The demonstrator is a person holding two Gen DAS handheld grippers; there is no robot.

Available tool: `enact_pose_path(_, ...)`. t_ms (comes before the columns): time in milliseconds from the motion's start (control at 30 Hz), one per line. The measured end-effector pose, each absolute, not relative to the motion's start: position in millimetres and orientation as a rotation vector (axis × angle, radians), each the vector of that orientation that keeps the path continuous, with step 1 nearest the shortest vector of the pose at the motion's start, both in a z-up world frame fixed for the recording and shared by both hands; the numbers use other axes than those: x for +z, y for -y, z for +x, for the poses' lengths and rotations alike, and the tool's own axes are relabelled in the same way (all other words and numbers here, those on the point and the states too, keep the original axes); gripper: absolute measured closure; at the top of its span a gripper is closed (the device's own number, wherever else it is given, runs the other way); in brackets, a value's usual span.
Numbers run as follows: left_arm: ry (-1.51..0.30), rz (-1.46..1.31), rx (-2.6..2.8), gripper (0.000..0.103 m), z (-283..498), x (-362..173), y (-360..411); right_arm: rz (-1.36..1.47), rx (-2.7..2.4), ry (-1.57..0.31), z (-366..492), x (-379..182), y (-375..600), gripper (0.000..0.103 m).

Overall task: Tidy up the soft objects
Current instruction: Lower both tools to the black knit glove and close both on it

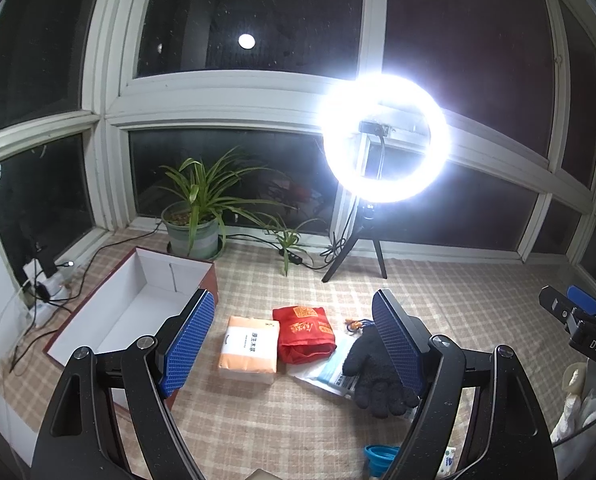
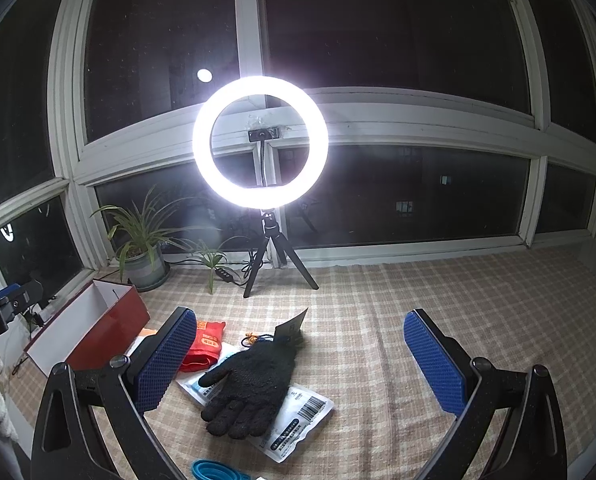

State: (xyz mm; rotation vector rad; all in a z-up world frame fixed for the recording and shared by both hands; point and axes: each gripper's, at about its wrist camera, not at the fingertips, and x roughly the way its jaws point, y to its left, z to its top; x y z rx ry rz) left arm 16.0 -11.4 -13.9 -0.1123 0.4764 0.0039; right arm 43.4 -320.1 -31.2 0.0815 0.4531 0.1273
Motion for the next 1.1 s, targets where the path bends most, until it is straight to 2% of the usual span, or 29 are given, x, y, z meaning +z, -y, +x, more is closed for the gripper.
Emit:
enact_pose_path(500, -0.619, -0.148, -0.097, 0.022, 62, -54, 20, 0.125, 0.255, -0.517, 74, -65, 333, 0.001)
enact_pose_path(900, -0.809, -0.228, -0.261, 0.022, 113, -117, 43, 0.326, 0.462, -0.854, 155, -149, 342, 0.001)
enact_pose_path(1100, -0.837, -0.249, -0.286, 0.022, 129, -150, 54, 0.426, 0.466, -0.947, 188, -191, 344, 0.001)
